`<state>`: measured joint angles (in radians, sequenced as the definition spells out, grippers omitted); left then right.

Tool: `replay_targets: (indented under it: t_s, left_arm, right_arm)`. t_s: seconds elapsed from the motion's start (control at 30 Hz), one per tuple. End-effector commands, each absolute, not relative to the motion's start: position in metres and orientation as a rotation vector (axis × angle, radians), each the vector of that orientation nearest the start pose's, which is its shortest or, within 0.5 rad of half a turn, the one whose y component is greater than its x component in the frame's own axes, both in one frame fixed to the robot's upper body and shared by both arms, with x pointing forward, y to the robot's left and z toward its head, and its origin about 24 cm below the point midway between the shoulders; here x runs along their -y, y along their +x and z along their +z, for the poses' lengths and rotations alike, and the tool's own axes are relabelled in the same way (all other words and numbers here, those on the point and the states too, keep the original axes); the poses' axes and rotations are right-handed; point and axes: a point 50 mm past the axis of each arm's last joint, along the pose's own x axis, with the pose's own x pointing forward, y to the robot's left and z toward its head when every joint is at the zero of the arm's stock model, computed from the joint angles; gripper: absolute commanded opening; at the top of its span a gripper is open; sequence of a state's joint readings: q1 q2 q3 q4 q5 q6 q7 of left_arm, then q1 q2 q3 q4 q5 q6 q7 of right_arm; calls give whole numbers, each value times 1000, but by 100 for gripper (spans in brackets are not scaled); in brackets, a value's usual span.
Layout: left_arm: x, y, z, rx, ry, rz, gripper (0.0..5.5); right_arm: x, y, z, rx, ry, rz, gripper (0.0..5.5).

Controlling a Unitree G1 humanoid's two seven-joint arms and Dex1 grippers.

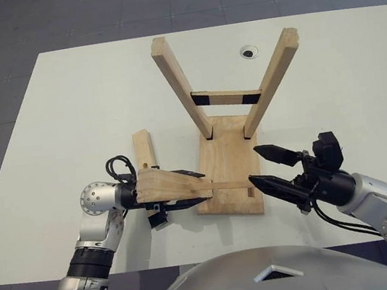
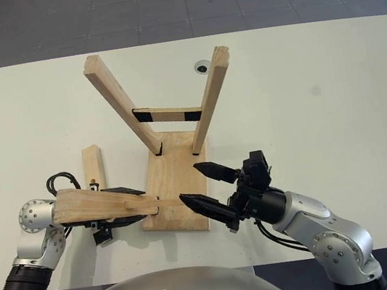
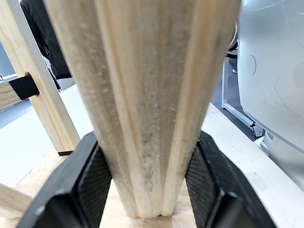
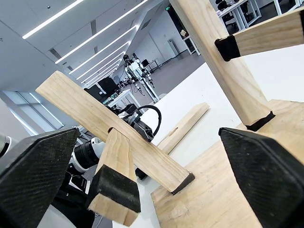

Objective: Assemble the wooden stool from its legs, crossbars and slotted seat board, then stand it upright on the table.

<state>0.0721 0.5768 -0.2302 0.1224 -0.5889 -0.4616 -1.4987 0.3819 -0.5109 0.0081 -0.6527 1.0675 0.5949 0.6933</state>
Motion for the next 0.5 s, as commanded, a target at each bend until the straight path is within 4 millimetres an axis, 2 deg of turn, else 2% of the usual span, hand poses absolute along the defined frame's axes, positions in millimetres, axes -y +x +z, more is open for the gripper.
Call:
replay_targets:
  t_s: [0.03, 0.13, 0.27, 0.5]
  left_arm:
    - [-181, 150, 0, -163, 49, -1703, 205]
    - [-181, 150, 0, -162, 52, -1705, 205]
    - [-182, 149, -2, -187, 65, -1712, 205]
    - [-179, 153, -10, -244, 145, -1610, 205]
  right_arm:
    - [158, 150, 120, -162, 569, 1088, 550]
    - [170, 150, 133, -105, 543, 1072, 550]
    - [181, 141, 154, -18, 525, 1074, 550]
    - [188, 135, 163, 26, 502, 1047, 550]
